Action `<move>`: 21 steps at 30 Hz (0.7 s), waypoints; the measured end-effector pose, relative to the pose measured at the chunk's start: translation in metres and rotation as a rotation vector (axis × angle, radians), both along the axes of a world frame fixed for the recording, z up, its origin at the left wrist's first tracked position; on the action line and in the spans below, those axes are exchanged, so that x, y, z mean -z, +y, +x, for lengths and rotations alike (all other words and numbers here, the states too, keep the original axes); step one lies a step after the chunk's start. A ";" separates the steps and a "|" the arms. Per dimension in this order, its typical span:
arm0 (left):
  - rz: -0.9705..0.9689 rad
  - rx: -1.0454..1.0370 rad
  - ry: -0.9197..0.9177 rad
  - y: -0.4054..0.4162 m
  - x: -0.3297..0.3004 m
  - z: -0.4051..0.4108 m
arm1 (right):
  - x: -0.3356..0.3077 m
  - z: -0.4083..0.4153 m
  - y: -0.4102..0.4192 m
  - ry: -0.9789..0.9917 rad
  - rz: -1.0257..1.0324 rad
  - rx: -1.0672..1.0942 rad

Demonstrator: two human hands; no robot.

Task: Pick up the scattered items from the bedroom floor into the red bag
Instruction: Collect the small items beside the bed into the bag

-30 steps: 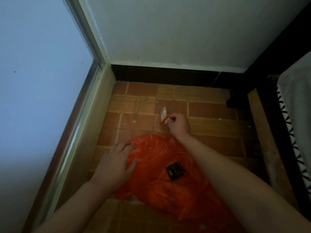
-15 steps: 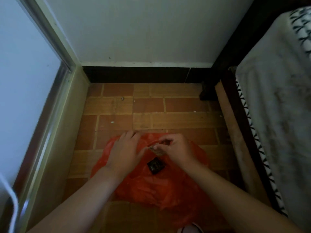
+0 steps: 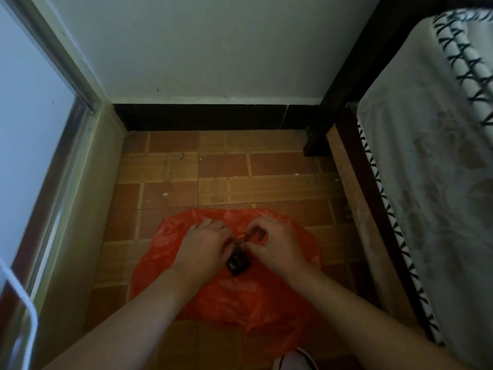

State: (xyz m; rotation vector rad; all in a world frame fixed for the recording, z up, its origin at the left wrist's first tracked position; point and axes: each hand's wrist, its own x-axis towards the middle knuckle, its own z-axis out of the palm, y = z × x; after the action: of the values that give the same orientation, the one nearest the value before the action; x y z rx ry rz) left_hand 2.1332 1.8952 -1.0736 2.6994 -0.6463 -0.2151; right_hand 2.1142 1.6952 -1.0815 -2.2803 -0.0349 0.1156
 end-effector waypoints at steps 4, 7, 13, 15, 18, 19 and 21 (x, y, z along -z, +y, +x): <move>-0.061 0.012 -0.017 0.009 -0.002 -0.001 | 0.007 0.001 0.001 0.000 -0.092 -0.171; -0.072 0.011 0.011 0.018 -0.006 -0.003 | 0.015 0.002 0.007 0.060 -0.139 -0.203; -0.009 -0.080 0.048 0.047 -0.012 -0.004 | 0.020 0.008 0.012 0.233 -0.323 -0.263; -0.004 -0.097 0.057 0.057 -0.013 -0.007 | 0.022 0.008 0.019 0.292 -0.354 -0.325; 0.004 -0.109 0.088 0.068 -0.016 -0.011 | 0.028 0.010 0.033 0.343 -0.373 -0.427; -0.003 -0.111 0.098 0.072 -0.017 -0.012 | 0.030 0.011 0.038 0.357 -0.379 -0.459; -0.015 -0.111 0.117 0.080 -0.019 -0.015 | 0.033 0.013 0.050 0.358 -0.400 -0.521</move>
State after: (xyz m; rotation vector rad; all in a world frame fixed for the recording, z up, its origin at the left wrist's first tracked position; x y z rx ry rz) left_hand 2.1184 1.9753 -1.0549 2.6745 -0.4604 -0.3349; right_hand 2.1270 1.7449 -1.1144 -2.5564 -0.4529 0.8673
